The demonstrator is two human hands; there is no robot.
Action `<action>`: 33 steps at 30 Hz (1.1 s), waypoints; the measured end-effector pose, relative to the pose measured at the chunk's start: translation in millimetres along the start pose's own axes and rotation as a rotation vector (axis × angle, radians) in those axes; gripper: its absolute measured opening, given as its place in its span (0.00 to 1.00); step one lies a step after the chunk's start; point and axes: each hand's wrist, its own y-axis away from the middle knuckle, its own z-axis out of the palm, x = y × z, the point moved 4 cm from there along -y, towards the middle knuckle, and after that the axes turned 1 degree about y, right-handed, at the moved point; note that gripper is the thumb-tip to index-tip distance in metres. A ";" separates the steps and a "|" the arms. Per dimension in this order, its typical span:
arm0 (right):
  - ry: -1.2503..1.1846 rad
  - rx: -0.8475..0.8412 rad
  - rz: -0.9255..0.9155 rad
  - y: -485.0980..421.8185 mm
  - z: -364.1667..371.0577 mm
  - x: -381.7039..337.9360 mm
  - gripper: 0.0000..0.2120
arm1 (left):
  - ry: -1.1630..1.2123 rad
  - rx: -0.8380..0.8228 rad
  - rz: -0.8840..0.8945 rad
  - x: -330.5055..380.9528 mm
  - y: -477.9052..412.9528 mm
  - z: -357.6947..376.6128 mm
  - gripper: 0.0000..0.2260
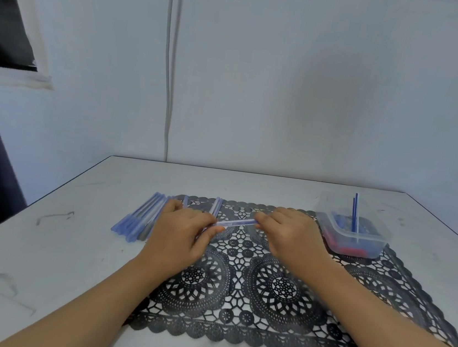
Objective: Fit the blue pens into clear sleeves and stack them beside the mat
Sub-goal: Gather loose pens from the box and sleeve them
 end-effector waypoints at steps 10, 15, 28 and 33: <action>-0.115 -0.128 0.070 0.1 6.6 -3.0 0.15 | -0.029 0.001 -0.022 -2.5 1.4 -1.0 0.13; -0.200 -0.152 0.113 1.4 7.4 -2.9 0.06 | -0.031 -0.016 -0.023 -4.0 2.2 1.4 0.12; -0.195 -0.144 0.221 1.7 12.2 0.1 0.20 | 0.060 -0.027 0.009 -0.3 0.1 -0.3 0.13; -0.108 -0.214 0.222 4.2 16.7 0.0 0.20 | -0.005 0.013 -0.008 -2.7 1.5 -0.9 0.13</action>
